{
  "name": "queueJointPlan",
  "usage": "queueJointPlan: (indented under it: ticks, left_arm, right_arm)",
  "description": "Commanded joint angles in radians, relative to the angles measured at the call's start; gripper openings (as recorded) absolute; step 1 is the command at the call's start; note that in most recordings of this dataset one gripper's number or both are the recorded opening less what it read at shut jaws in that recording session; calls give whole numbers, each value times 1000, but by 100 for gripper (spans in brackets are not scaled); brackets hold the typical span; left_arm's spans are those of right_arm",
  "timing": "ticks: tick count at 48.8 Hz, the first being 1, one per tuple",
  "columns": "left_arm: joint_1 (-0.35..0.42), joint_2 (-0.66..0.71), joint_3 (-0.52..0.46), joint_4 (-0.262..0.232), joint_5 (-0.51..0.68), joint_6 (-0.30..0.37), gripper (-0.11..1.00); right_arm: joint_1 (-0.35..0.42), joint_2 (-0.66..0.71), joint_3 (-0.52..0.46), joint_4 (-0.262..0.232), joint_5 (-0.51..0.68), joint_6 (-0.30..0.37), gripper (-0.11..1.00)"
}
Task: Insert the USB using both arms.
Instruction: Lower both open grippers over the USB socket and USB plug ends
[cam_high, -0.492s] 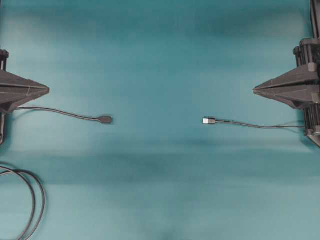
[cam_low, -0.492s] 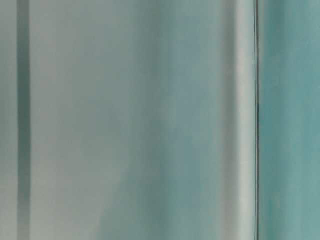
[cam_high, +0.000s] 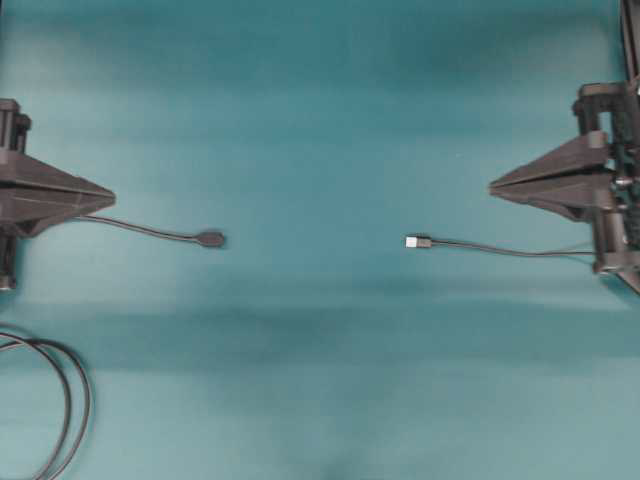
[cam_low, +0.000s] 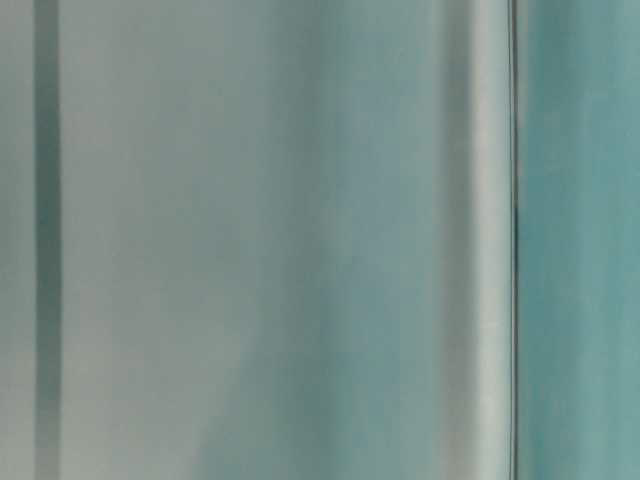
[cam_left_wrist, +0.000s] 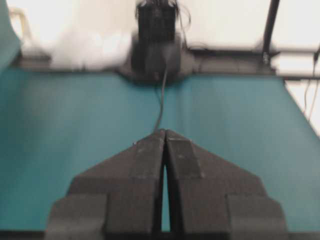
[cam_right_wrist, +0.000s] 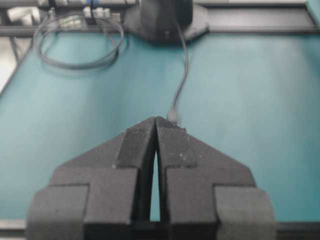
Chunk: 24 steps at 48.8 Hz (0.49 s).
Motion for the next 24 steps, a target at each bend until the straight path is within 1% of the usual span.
queueJointPlan:
  ticks: [1, 9, 12, 14, 18, 24]
  left_arm:
    - [-8, 40, -48, 0, 71, -17, 3]
    - [-8, 86, -72, -2, 196, -18, 6]
    - [-8, 98, -77, 0, 236, -17, 9]
    - [-8, 104, -80, -2, 259, -17, 15]
    - [-8, 114, -80, 0, 301, -17, 31]
    - [-8, 127, -75, 0, 321, -17, 66]
  right_arm:
    - [0, 52, -58, -2, 35, 0, 0]
    - [3, 140, -94, -2, 120, 2, 0]
    - [3, 155, -97, -2, 147, 2, 0]
    - [3, 160, -98, -2, 166, 2, 0]
    - [3, 166, -98, -2, 206, 2, 0]
    - [3, 178, -100, -2, 268, 2, 0]
